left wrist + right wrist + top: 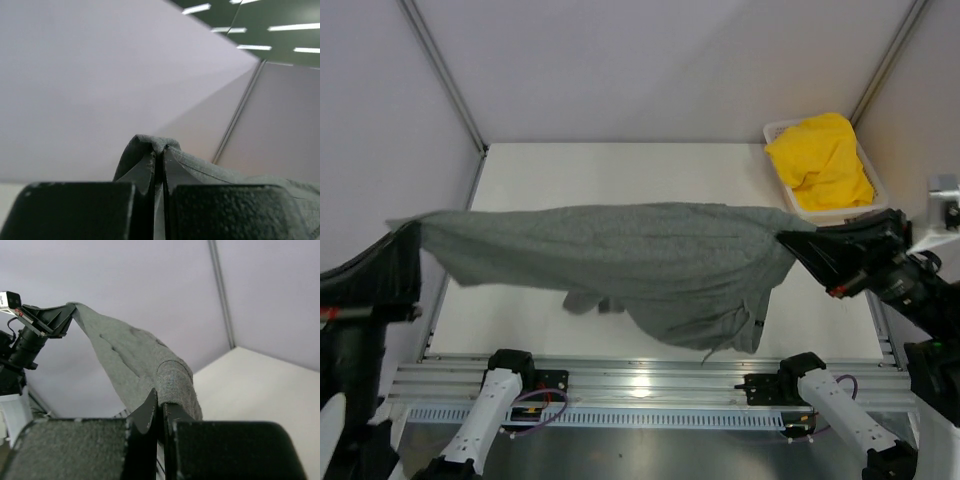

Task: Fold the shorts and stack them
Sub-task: Flatten the shorts out

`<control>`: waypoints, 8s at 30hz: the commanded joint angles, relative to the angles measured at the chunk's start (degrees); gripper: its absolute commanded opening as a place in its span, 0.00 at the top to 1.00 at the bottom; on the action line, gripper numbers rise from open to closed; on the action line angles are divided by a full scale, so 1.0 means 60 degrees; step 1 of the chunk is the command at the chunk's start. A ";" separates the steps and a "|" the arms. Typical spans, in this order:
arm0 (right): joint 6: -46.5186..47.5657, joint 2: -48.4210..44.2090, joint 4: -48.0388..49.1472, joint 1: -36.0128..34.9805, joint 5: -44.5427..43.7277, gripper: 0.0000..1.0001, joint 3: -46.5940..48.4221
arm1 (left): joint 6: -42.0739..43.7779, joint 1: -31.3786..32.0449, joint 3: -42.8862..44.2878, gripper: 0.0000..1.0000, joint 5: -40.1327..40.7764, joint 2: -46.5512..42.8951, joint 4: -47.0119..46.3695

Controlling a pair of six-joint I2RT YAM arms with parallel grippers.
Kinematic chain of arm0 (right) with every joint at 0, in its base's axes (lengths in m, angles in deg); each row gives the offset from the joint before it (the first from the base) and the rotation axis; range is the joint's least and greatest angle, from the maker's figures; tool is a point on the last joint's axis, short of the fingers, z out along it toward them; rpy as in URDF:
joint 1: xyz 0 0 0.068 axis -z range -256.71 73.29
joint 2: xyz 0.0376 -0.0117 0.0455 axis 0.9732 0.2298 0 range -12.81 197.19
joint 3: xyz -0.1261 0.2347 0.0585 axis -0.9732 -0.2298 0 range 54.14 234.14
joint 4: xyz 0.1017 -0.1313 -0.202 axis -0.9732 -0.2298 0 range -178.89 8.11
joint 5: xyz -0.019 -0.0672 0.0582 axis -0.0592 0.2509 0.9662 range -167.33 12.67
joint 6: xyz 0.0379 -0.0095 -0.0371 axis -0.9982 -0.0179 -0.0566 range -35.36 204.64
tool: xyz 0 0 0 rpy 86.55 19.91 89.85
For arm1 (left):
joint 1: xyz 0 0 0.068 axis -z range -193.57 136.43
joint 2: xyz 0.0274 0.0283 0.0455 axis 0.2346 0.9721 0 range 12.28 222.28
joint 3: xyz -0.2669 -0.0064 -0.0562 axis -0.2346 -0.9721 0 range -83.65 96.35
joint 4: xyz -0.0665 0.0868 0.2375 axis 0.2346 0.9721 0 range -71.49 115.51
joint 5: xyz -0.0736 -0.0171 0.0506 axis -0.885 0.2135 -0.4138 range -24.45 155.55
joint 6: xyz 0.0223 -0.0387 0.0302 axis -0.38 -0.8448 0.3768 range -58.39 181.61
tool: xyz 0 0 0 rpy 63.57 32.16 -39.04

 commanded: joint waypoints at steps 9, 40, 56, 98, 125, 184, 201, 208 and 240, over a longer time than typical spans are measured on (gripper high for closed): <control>-0.0734 0.1384 -0.1763 0.0056 -0.0280 1.00 0.0731 | 0.0050 -0.0093 0.0106 1.00 -0.0082 0.1447 0.0706; -0.0138 1.3463 0.2368 0.1770 -0.1477 0.03 0.3741 | -0.1929 -0.0181 -0.4815 0.10 0.0957 0.9833 -0.6343; 0.1608 0.8565 0.1637 0.1843 -0.5230 0.33 -0.2435 | -0.2310 0.1866 -0.9001 0.02 0.0369 0.5799 -0.6342; -0.0471 1.1038 0.5151 0.2532 -0.5393 0.83 -0.4300 | -0.2221 0.5912 -1.0220 0.04 0.0107 0.7833 -0.7191; -0.0178 1.0833 0.5137 0.2459 -0.5437 1.00 -0.4403 | -0.1887 0.6149 -0.9457 1.00 0.1119 0.8496 -0.6110; 0.0320 1.0159 0.4345 0.2136 -0.6228 1.00 -0.5193 | 0.0870 1.1640 -0.9107 0.14 0.4765 0.7554 -0.3017; 0.0291 1.0218 0.4390 0.2253 -0.5921 1.00 -0.5223 | 0.1030 1.1670 -0.8608 0.38 0.4927 0.8522 -0.3324; 0.0262 1.0247 0.4375 0.2268 -0.5891 1.00 -0.5135 | 0.1074 1.1801 -0.8638 0.42 0.4693 0.9004 -0.3456; 0.0072 1.0569 0.4287 0.2752 -0.4662 0.57 -0.4842 | 0.0122 1.3047 -0.8711 1.00 0.4678 0.8508 -0.1141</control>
